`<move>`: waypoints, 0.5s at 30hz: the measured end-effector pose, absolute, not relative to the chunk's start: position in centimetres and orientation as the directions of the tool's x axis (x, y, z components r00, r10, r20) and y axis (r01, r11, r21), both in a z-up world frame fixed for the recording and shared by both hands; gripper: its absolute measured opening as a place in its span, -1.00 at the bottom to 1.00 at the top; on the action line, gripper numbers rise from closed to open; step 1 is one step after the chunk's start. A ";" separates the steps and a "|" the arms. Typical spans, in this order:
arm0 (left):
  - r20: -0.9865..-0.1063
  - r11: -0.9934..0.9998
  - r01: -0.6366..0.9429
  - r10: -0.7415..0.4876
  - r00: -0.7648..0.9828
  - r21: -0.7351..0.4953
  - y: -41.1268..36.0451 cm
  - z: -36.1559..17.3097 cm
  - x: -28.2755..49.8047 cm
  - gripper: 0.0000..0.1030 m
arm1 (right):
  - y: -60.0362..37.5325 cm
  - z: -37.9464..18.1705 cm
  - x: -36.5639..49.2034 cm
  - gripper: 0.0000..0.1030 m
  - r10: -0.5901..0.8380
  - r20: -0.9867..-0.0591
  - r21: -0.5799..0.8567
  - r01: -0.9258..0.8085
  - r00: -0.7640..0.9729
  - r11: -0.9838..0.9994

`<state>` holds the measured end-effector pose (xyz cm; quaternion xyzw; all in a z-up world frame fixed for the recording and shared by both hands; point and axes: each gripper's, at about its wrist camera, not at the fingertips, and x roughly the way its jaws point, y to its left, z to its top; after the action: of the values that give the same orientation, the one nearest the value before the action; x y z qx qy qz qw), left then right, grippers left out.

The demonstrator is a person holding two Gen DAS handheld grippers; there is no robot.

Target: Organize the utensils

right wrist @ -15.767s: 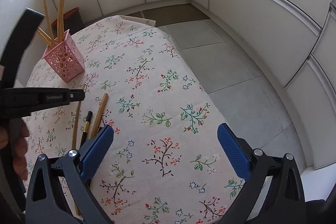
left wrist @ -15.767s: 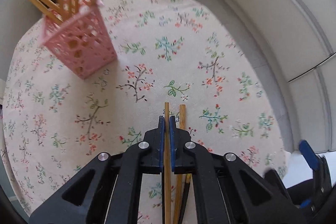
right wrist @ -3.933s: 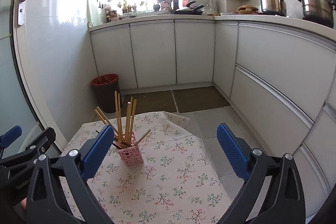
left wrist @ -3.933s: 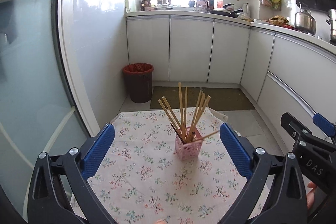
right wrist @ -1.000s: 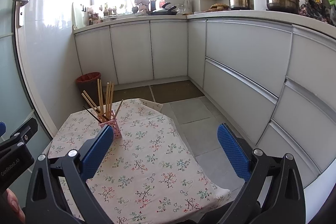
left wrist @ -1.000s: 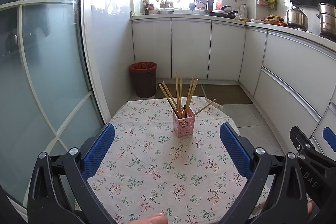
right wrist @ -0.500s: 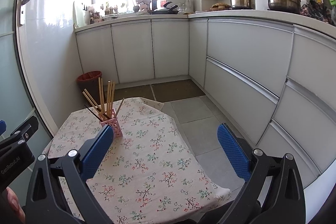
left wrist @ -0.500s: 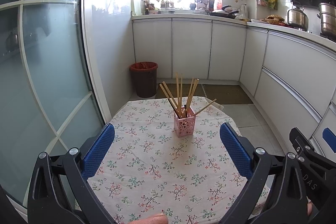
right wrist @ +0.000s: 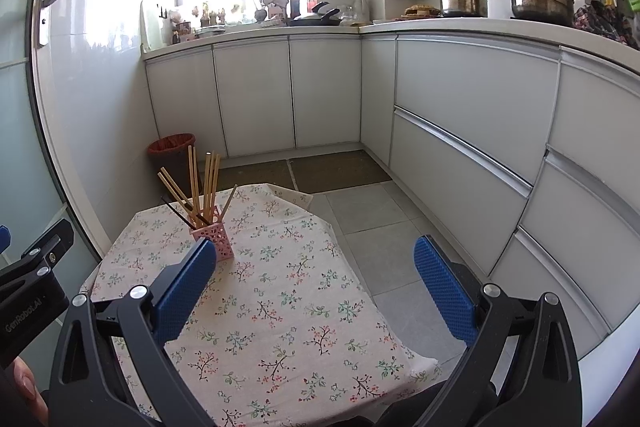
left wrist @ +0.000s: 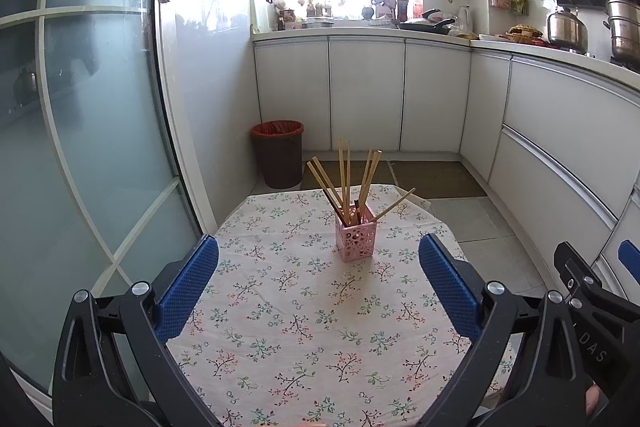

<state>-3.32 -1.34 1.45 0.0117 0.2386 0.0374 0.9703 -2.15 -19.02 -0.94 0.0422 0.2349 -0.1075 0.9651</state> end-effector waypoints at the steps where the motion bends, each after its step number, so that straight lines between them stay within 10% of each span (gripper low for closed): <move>1: -0.464 0.997 -0.065 0.076 0.883 0.040 -1.4 1.4 -3.3 0.86 | -19.0 -1.0 -2.1 0.87 -0.187 -0.464 0.031 0.227 0.866 0.973; 15: -0.458 0.999 -0.019 0.029 0.889 0.026 -1.7 1.4 -3.4 0.77 | -19.1 -1.2 -2.3 0.87 -0.183 -0.468 0.036 0.226 0.864 0.974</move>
<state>-3.40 -1.70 1.39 0.0102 0.2357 0.0123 0.9717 -2.26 -19.06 -1.15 0.0448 0.2379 -0.1060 0.9644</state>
